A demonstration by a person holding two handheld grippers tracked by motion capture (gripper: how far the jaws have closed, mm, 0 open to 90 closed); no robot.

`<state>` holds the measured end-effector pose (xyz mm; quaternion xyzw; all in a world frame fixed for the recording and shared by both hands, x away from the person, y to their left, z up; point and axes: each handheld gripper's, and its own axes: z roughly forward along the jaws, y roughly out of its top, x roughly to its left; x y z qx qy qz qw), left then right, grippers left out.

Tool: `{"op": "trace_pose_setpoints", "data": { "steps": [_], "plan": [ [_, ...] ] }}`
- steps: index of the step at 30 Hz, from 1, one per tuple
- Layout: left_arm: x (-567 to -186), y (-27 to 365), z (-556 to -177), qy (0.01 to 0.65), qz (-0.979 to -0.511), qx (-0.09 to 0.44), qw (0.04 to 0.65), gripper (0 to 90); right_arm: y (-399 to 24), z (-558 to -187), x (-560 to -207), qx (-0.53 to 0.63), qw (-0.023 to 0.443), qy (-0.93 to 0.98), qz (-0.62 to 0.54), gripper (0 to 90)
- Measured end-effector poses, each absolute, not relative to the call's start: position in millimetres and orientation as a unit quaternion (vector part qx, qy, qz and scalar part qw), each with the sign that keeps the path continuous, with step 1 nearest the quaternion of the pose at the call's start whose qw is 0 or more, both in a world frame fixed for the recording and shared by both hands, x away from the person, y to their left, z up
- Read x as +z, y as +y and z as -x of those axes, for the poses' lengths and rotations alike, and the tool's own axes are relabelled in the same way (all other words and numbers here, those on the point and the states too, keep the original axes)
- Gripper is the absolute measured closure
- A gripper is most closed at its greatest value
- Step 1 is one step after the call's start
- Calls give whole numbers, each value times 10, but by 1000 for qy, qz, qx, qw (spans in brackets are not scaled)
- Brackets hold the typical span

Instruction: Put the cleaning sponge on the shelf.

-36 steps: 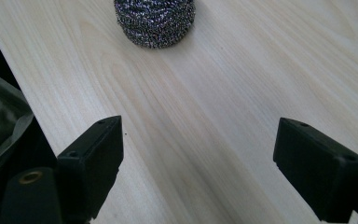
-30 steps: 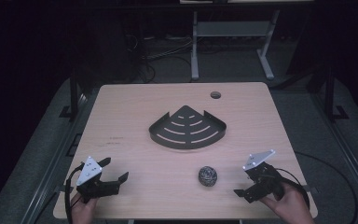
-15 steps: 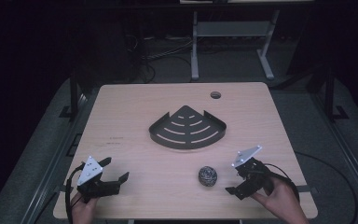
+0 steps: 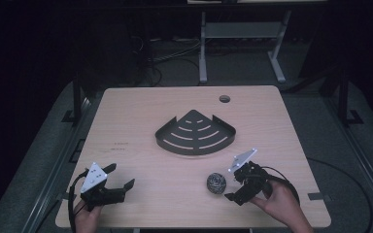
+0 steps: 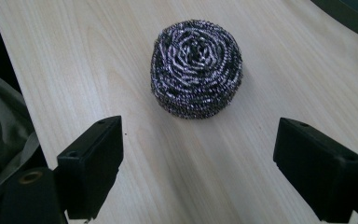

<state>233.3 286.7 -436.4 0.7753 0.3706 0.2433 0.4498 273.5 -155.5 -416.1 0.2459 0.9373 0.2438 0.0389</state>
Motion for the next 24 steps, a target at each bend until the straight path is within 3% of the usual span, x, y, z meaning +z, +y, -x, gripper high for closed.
{"op": "trace_pose_setpoints", "data": {
  "steps": [24],
  "plan": [
    [-4357, 2884, -2329, 373, -773, 244, 452, 133, -1241, -2872, -4237, 227, 23, 948, -223, 148]
  ]
}}
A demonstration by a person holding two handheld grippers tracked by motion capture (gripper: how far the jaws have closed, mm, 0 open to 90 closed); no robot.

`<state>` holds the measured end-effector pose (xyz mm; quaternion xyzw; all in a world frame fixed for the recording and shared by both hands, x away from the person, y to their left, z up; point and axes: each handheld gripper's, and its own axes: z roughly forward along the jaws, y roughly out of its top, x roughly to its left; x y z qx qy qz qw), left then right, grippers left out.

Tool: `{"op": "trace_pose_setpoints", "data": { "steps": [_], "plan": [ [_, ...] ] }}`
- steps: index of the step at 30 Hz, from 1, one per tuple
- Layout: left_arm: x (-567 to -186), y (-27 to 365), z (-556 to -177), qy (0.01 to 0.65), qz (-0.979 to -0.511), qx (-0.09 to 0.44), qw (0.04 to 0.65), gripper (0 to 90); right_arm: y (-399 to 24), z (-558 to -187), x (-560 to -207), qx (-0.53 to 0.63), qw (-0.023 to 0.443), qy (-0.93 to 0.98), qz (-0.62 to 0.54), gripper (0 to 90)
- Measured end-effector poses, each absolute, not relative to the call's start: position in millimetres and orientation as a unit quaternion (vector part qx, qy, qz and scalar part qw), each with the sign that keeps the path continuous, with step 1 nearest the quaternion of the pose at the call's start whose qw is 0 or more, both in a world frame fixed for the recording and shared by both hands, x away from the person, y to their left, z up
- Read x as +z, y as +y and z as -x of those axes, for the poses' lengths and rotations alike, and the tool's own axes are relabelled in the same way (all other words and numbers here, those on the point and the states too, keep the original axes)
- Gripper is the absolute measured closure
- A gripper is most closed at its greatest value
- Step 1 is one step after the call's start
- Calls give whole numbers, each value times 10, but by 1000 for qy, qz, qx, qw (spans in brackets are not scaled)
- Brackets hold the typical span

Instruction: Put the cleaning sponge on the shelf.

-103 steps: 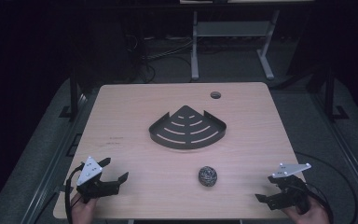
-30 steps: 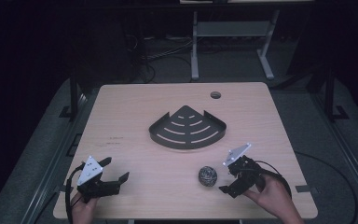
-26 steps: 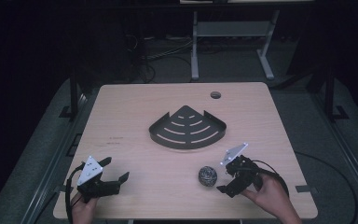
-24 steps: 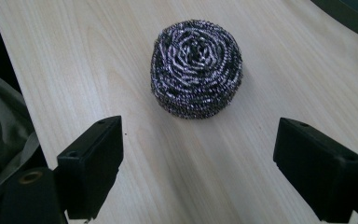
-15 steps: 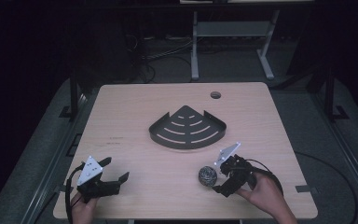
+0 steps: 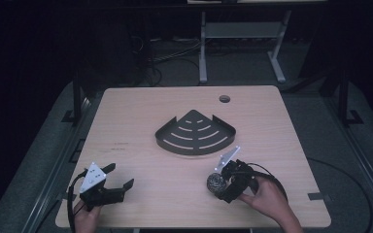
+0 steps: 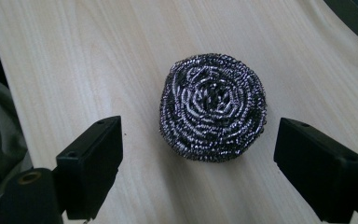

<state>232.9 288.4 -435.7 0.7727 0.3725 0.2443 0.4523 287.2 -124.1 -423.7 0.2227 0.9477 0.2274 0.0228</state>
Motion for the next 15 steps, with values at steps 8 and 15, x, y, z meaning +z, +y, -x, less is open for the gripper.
{"op": "trace_pose_setpoints", "data": {
  "steps": [8, 15],
  "plan": [
    [-4357, 2883, -2331, 372, -772, 244, 453, 133, -1182, -2924, -4286, 218, 16, 950, -222, 148],
    [-4355, 2884, -2333, 372, -772, 244, 454, 133, -1145, -2972, -4306, 209, 15, 952, -224, 148]
  ]
}}
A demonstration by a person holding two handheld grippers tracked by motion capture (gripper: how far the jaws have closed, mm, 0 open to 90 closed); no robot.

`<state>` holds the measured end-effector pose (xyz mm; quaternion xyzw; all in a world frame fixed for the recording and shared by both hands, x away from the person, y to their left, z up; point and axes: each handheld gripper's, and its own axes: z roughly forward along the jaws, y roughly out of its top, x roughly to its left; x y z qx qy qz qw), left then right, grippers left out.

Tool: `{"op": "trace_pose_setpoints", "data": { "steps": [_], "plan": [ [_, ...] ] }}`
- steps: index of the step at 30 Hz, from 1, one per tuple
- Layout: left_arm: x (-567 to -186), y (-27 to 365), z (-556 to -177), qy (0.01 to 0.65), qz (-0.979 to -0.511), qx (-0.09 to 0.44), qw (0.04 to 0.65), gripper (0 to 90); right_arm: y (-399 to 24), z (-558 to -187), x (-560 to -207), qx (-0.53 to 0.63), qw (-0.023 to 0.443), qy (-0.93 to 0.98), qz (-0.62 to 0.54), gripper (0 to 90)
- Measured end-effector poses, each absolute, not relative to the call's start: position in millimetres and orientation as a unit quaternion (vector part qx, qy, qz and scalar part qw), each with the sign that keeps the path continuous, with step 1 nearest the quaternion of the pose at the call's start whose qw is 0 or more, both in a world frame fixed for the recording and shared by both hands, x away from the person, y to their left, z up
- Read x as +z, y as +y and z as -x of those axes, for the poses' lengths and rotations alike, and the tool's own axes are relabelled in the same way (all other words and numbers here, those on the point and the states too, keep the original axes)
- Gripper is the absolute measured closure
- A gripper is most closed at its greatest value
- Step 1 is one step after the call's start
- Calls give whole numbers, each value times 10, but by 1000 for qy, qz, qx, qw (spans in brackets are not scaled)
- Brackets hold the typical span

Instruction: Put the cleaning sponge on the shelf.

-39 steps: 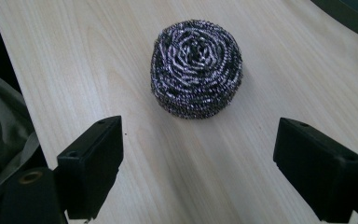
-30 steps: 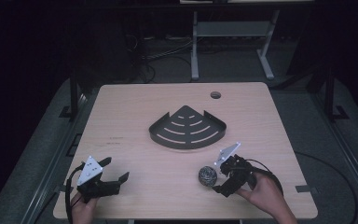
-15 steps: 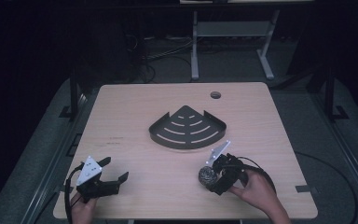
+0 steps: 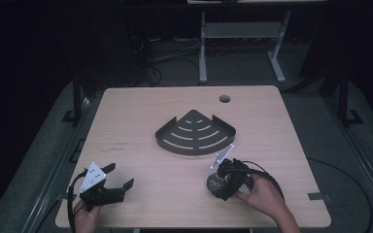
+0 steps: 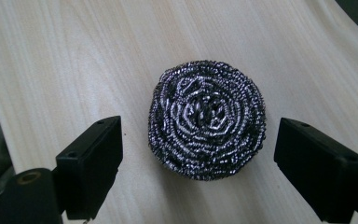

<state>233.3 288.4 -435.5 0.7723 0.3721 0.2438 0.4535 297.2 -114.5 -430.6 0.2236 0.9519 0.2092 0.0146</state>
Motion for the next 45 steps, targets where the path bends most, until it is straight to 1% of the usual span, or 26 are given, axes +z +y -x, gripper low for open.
{"op": "trace_pose_setpoints", "data": {
  "steps": [8, 15, 19, 21, 25, 34, 37, 45],
  "plan": [
    [-4354, 2884, -2333, 373, -770, 244, 456, 133, -1066, -3029, -4338, 192, 16, 957, -218, 157],
    [-4349, 2874, -2335, 371, -772, 243, 455, 133, -1025, -3064, -4354, 182, 14, 959, -216, 191],
    [-4347, 2879, -2334, 371, -771, 243, 456, 132, -1010, -3080, -4370, 175, 13, 961, -215, 237],
    [-4347, 2884, -2334, 372, -771, 244, 457, 133, -1005, -3078, -4373, 174, 13, 961, -215, 242],
    [-4342, 2885, -2333, 372, -770, 244, 458, 133, -1001, -3078, -4375, 172, 8, 962, -212, 300],
    [-4341, 2885, -2334, 372, -769, 244, 459, 133, -1010, -3072, -4367, 174, 2, 962, -209, 323],
    [-4344, 2885, -2332, 372, -770, 244, 457, 133, -1014, -3066, -4343, 181, -10, 962, -206, 328],
    [-4344, 2879, -2331, 371, -771, 244, 456, 133, -988, -3113, -4157, 182, 6, 962, -204, 328]
  ]
}}
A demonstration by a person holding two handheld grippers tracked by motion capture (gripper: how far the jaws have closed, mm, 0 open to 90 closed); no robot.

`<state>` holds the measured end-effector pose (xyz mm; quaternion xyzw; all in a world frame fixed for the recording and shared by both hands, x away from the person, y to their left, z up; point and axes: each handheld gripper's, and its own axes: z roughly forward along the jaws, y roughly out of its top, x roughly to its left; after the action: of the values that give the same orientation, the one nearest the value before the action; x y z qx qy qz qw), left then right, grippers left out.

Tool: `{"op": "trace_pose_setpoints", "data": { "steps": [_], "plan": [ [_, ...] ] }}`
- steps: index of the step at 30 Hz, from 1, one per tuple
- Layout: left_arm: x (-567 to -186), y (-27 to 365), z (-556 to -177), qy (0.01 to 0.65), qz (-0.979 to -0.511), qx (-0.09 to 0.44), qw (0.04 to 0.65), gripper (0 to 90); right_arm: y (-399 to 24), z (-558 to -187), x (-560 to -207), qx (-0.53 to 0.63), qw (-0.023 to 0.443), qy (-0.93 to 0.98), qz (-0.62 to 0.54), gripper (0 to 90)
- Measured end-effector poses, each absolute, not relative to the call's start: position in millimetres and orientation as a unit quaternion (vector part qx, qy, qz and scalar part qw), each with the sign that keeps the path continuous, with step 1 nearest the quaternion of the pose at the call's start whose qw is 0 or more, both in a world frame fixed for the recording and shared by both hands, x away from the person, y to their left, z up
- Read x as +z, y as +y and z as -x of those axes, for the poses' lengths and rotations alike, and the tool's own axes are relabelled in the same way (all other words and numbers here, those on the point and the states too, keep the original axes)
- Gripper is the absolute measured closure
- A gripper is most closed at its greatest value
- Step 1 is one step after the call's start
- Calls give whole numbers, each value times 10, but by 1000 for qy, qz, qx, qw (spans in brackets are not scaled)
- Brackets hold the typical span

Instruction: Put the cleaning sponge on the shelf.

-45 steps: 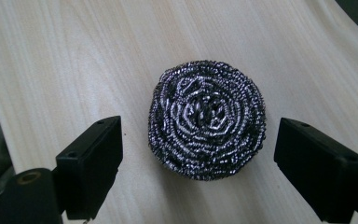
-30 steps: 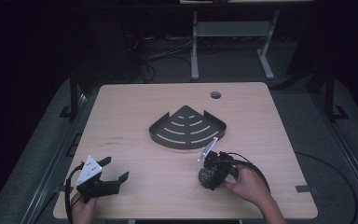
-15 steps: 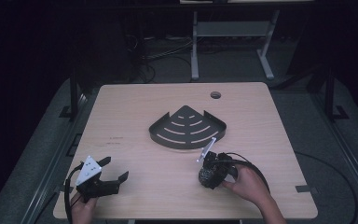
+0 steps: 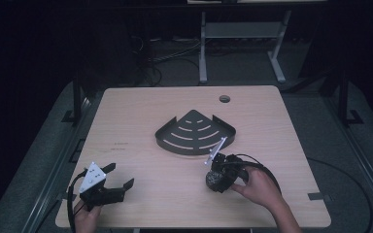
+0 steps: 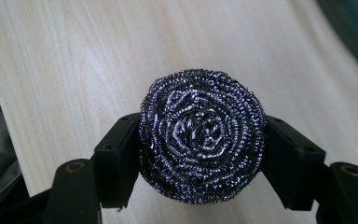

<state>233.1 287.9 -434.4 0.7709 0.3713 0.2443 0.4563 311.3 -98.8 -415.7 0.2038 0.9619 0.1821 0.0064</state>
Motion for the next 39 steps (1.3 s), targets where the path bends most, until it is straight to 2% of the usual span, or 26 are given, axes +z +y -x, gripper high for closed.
{"op": "trace_pose_setpoints", "data": {
  "steps": [12, 39],
  "plan": [
    [-4346, 2880, -2332, 371, -772, 243, 455, 133, -906, -3276, -3919, 191, 16, 960, -204, 329],
    [-4339, 2904, -2344, 375, -768, 243, 459, 133, -722, -3636, -3699, 192, 15, 959, -206, 329]
  ]
}}
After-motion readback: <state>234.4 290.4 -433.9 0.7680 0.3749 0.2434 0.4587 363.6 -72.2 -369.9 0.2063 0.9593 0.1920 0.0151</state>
